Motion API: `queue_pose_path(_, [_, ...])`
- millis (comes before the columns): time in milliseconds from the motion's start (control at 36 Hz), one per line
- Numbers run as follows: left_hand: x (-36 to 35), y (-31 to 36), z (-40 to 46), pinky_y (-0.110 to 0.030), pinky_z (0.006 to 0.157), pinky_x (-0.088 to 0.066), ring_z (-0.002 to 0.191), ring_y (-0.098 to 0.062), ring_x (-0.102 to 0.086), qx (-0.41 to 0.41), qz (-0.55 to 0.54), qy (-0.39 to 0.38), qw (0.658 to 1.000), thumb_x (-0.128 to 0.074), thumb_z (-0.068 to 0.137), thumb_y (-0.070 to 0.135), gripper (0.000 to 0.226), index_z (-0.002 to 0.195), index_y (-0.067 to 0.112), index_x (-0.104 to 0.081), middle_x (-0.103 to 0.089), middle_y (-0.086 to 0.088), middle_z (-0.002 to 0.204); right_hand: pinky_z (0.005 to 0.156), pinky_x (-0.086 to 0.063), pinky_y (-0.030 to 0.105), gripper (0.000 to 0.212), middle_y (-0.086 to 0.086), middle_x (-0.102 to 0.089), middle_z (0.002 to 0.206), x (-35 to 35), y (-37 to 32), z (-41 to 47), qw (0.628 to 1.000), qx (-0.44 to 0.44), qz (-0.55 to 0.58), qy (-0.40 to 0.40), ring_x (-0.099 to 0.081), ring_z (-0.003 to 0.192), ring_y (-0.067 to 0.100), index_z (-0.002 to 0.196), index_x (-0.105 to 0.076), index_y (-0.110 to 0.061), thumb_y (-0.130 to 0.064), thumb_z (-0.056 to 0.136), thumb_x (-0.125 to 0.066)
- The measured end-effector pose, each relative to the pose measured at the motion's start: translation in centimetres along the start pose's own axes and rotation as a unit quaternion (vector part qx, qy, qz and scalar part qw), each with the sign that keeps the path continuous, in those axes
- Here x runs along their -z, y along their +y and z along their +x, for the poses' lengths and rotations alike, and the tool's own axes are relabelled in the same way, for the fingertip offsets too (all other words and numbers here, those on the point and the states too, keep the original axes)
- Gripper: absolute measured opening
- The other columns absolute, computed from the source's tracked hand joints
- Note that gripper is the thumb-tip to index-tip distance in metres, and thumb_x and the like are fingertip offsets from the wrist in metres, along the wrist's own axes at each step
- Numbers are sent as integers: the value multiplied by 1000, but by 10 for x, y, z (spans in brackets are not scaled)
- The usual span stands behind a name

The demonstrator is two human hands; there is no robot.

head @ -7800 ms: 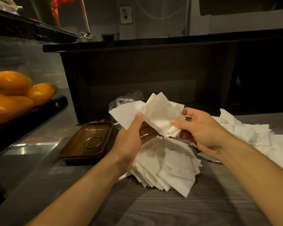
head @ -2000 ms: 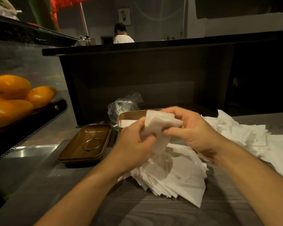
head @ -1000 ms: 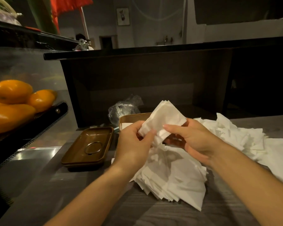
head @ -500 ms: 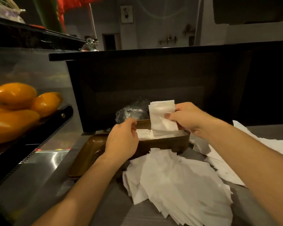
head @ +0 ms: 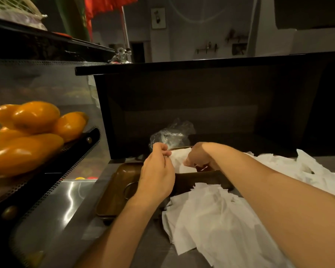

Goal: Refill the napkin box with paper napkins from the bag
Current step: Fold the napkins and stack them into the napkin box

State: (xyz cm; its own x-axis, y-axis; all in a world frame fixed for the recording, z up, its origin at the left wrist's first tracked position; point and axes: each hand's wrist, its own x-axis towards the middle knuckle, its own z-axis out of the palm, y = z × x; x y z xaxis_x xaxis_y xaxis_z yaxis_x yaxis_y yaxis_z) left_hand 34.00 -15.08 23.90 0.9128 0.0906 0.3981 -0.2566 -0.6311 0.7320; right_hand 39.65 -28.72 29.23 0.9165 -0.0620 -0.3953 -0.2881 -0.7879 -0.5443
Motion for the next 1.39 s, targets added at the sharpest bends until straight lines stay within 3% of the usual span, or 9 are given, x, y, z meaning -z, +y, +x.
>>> queue_pose_path(111, [2,1,-4,-19,89,-41,105,-5,-48,-65,87,-11,994,-39,105,23,19,109,29,-57,-55,14,109,100,-51,44,62,9,-62,119,-1,2,-1,998,30,-52,19,-61,108,28,136,-52,-14,-44,88,-75])
queue_pose_path(278, [3,-1,-8,-32,121,-25,133,-6,-39,-120,199,-56,971,-36,104,33,33,111,30,-69,-62,14,124,74,-56,35,18,7,-65,93,9,12,-6,970,53,-144,190,-65,82,23,106,-62,-16,-31,96,-65])
queue_pose_path(417, [1,0,-9,-37,122,-25,132,-9,-42,-121,223,-63,965,-35,103,34,36,106,30,-70,-65,12,122,101,-54,38,20,7,-71,106,3,11,-13,996,81,-40,23,-68,102,20,115,-69,-7,-16,101,-59])
queue_pose_path(528, [4,4,-9,-41,125,-17,140,-12,-39,-126,248,-86,957,-32,103,34,39,109,29,-70,-64,9,129,100,-53,30,26,10,-71,117,5,11,-27,991,128,-24,-7,-66,100,15,123,-67,-4,-8,103,-50])
queue_pose_path(667, [8,13,-9,-44,127,-7,147,-15,-27,-126,272,-118,947,-32,104,33,38,115,25,-68,-58,7,138,90,-58,33,21,-6,-71,98,19,32,-38,963,237,-42,122,-67,93,11,104,-74,-21,-12,101,-55])
queue_pose_path(806, [6,17,-13,-33,123,-22,133,-11,-43,-168,212,-13,963,-34,105,34,37,123,25,-64,-55,7,139,70,-54,18,15,-13,-71,82,28,63,-72,930,339,40,134,-68,80,3,88,-73,-31,-28,98,-64])
queue_pose_path(944, [0,46,-26,-26,91,-51,98,-4,-53,-197,23,71,978,-47,103,17,14,110,27,-55,-53,12,107,77,-60,26,7,-8,-73,90,29,93,-99,946,323,-5,23,-70,85,11,90,-76,-30,-27,93,-71])
queue_pose_path(1167, [-15,76,-60,-37,61,-59,71,-16,-63,-179,-61,-99,977,-49,104,16,14,111,29,-50,-62,2,82,85,-55,25,39,-18,-65,102,31,124,-131,942,255,-185,-114,-62,98,5,99,-67,-37,-42,70,-91])
queue_pose_path(1389, [-35,61,-80,-22,71,-51,82,-7,-58,-151,13,-171,974,-51,103,23,14,108,36,-48,-57,15,93,91,-54,31,53,-22,-52,112,31,154,-136,941,233,-218,-110,-55,103,7,102,-52,-45,-43,67,-92])
